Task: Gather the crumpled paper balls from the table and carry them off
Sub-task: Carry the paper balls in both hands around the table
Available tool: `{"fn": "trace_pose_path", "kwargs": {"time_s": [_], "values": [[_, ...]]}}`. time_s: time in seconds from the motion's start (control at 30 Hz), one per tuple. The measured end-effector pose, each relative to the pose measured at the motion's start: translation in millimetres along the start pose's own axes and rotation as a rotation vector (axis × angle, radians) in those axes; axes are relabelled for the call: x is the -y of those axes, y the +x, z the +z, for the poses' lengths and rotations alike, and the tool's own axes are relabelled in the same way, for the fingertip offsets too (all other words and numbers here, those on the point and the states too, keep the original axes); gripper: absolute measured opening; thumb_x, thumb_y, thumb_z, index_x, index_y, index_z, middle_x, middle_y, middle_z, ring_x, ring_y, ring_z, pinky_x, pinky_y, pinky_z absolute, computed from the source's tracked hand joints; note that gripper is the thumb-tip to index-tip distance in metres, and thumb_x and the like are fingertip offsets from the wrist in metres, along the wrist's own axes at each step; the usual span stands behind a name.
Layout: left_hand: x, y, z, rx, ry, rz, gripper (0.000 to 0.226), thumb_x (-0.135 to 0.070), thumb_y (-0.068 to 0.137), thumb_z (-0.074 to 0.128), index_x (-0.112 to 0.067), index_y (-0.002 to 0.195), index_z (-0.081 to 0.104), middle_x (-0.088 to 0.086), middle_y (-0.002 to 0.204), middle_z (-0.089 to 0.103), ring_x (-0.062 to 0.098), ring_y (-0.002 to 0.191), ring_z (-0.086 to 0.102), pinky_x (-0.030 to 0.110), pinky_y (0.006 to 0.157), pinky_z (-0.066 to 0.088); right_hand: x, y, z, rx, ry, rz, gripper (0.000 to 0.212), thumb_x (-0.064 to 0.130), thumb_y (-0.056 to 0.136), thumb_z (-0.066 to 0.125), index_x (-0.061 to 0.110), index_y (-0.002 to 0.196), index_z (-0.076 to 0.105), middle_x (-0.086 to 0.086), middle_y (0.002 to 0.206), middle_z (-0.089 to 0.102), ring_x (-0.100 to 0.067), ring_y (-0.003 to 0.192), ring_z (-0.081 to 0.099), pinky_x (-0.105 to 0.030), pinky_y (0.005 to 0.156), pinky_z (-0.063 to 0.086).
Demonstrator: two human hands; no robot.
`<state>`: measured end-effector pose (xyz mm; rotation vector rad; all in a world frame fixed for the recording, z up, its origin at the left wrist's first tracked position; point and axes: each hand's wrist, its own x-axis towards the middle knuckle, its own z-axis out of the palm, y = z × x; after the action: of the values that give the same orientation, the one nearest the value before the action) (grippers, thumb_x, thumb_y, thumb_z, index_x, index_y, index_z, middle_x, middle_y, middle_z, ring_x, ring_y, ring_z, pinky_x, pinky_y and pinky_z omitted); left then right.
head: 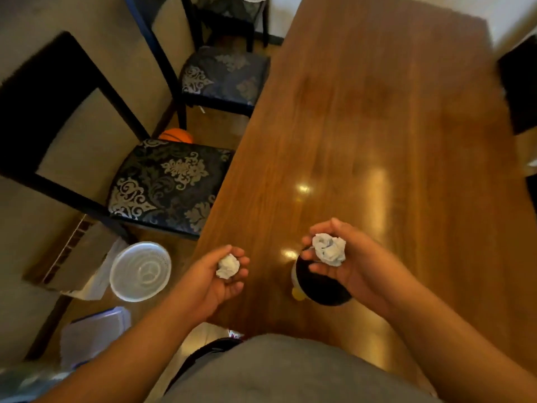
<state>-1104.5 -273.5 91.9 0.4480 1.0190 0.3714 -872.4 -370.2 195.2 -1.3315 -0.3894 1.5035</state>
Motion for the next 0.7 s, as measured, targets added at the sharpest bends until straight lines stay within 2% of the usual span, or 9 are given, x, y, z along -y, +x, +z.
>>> {"fn": "trace_pose_path", "kwargs": {"time_s": [0.1, 0.2, 0.27, 0.3, 0.37, 0.43, 0.5, 0.6, 0.7], "values": [[-17, 20, 19, 0.062, 0.059, -0.035, 0.024, -0.031, 0.085, 0.057, -0.015, 0.08, 0.075, 0.006, 0.083, 0.074, 0.015, 0.066, 0.069, 0.029, 0.051, 0.053, 22, 0, -21, -0.24, -0.075, -0.179, 0.032, 0.049, 0.084, 0.06, 0.022, 0.092, 0.074, -0.007, 0.098, 0.074, -0.025, 0.093, 0.071, -0.035, 0.074, 0.057], [-23, 34, 34, 0.098, 0.083, -0.056, 0.022, -0.031, 0.083, 0.059, -0.015, 0.08, 0.075, 0.006, 0.082, 0.074, 0.015, 0.066, 0.069, 0.028, 0.05, 0.054, 33, -5, -37, -0.456, -0.351, -0.44, 0.035, 0.058, 0.086, 0.05, 0.03, 0.097, 0.069, 0.003, 0.101, 0.073, -0.017, 0.094, 0.071, -0.033, 0.076, 0.058], [-22, 39, 42, 0.103, 0.095, -0.062, 0.022, -0.032, 0.078, 0.06, -0.014, 0.083, 0.073, 0.006, 0.082, 0.074, 0.014, 0.066, 0.069, 0.028, 0.05, 0.054, 27, -5, -39, -0.516, -0.571, -0.565, 0.033, 0.058, 0.089, 0.044, 0.035, 0.101, 0.065, 0.008, 0.1, 0.07, -0.012, 0.096, 0.068, -0.03, 0.078, 0.055], [-21, 41, 44, 0.102, 0.102, -0.057, 0.023, -0.032, 0.078, 0.06, -0.014, 0.086, 0.071, 0.006, 0.083, 0.075, 0.015, 0.067, 0.069, 0.028, 0.051, 0.054, 19, -1, -41, -0.492, -0.688, -0.557, 0.033, 0.057, 0.091, 0.042, 0.036, 0.104, 0.064, 0.01, 0.101, 0.069, -0.009, 0.097, 0.066, -0.027, 0.078, 0.052], [-19, 43, 49, 0.096, 0.113, -0.034, 0.025, -0.033, 0.076, 0.062, -0.014, 0.091, 0.07, 0.006, 0.087, 0.075, 0.015, 0.07, 0.07, 0.029, 0.053, 0.054, -2, 6, -45, -0.31, -1.059, -0.417, 0.044, 0.058, 0.093, 0.035, 0.032, 0.119, 0.06, 0.012, 0.112, 0.067, -0.005, 0.106, 0.06, -0.022, 0.085, 0.045], [-17, 43, 53, 0.088, 0.121, -0.005, 0.031, -0.034, 0.072, 0.065, -0.014, 0.094, 0.069, 0.007, 0.091, 0.076, 0.016, 0.074, 0.071, 0.031, 0.056, 0.056, -18, 9, -57, -0.125, -1.348, -0.376, 0.056, 0.059, 0.094, 0.026, 0.027, 0.126, 0.058, 0.01, 0.122, 0.063, -0.004, 0.114, 0.054, -0.027, 0.099, 0.039], [-16, 44, 56, 0.072, 0.138, 0.025, 0.033, -0.036, 0.07, 0.067, -0.016, 0.096, 0.07, 0.006, 0.094, 0.075, 0.017, 0.08, 0.071, 0.032, 0.06, 0.057, -19, 7, -76, -0.208, -1.24, -0.41, 0.058, 0.061, 0.094, 0.024, 0.028, 0.127, 0.059, 0.014, 0.122, 0.062, 0.0, 0.115, 0.052, -0.028, 0.1, 0.04], [-14, 46, 63, 0.054, 0.195, 0.064, 0.028, -0.036, 0.073, 0.068, -0.02, 0.095, 0.072, 0.007, 0.099, 0.074, 0.021, 0.09, 0.07, 0.034, 0.065, 0.057, -15, 1, -111, -0.403, -1.043, -0.387, 0.051, 0.065, 0.092, 0.025, 0.038, 0.12, 0.059, 0.024, 0.112, 0.063, 0.009, 0.107, 0.055, -0.019, 0.084, 0.044], [-14, 47, 81, 0.06, 0.299, 0.092, 0.027, -0.039, 0.081, 0.064, -0.02, 0.098, 0.072, 0.007, 0.102, 0.074, 0.021, 0.094, 0.07, 0.034, 0.07, 0.057, -24, -8, -133, -0.395, -1.011, -0.31, 0.047, 0.065, 0.092, 0.028, 0.037, 0.104, 0.063, 0.012, 0.098, 0.069, 0.0, 0.094, 0.061, -0.03, 0.078, 0.052]]}}
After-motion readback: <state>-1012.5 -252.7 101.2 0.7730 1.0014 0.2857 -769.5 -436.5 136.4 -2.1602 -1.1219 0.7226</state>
